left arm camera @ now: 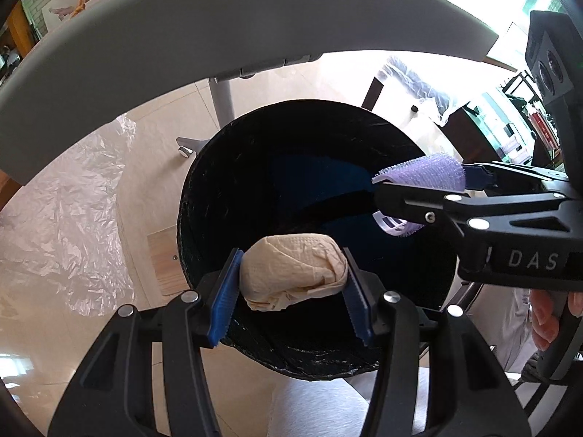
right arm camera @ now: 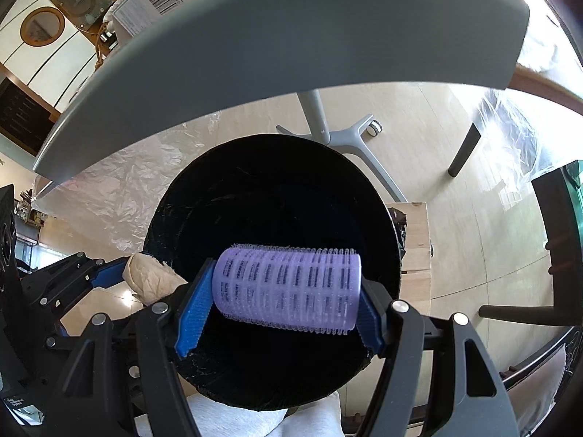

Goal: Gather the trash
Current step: 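Open the right tool over the bin while the left tool releases the paper ball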

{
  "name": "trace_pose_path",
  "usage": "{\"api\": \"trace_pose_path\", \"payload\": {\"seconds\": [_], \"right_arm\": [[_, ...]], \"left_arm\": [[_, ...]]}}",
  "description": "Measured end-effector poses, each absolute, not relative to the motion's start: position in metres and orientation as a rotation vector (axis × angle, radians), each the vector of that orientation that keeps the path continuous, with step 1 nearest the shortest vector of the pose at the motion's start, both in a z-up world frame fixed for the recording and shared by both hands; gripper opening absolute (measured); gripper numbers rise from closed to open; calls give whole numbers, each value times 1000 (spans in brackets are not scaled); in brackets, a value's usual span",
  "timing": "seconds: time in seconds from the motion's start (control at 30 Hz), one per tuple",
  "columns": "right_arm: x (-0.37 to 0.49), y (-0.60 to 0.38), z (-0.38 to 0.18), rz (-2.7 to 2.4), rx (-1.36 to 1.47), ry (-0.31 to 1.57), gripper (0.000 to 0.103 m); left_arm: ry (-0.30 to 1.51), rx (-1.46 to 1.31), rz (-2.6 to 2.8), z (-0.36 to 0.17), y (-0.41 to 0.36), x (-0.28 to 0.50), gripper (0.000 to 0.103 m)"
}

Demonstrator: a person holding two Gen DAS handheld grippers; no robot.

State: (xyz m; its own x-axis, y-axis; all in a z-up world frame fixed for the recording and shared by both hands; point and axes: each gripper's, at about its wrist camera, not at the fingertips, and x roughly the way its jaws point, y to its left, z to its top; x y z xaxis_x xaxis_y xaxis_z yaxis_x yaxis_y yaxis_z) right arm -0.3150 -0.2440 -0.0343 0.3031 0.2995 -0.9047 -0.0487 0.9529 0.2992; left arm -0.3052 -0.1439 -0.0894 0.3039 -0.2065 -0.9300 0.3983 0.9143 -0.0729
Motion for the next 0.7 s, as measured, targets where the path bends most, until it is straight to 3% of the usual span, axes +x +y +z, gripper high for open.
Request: {"api": "trace_pose_path", "payload": {"seconds": [0.3,0.33,0.37,0.43,0.47,0.7], "right_arm": [[-317,-242,-41,211,223,1248,67],[-316,-242,-40,209,225,1244,67],[-316,-243,-39,211,230,1238,68],[-317,-244,-36,204,228,1225,80],[-317,-245,-35,193,221,1217,85],[-323,-257,-21,185,232,1186,86]], "left_arm": [[1201,201,-409,-95,-149,-302,53],[1194,199,-418,-94,-149,-303,56],[1187,202,-420,-93,-150,-303,68],[1156,227,-393,-90,-150,-305,81],[1146,232,-389,-88,-150,-305,82],[1150,219,-376,-84,-142,-305,82]]}}
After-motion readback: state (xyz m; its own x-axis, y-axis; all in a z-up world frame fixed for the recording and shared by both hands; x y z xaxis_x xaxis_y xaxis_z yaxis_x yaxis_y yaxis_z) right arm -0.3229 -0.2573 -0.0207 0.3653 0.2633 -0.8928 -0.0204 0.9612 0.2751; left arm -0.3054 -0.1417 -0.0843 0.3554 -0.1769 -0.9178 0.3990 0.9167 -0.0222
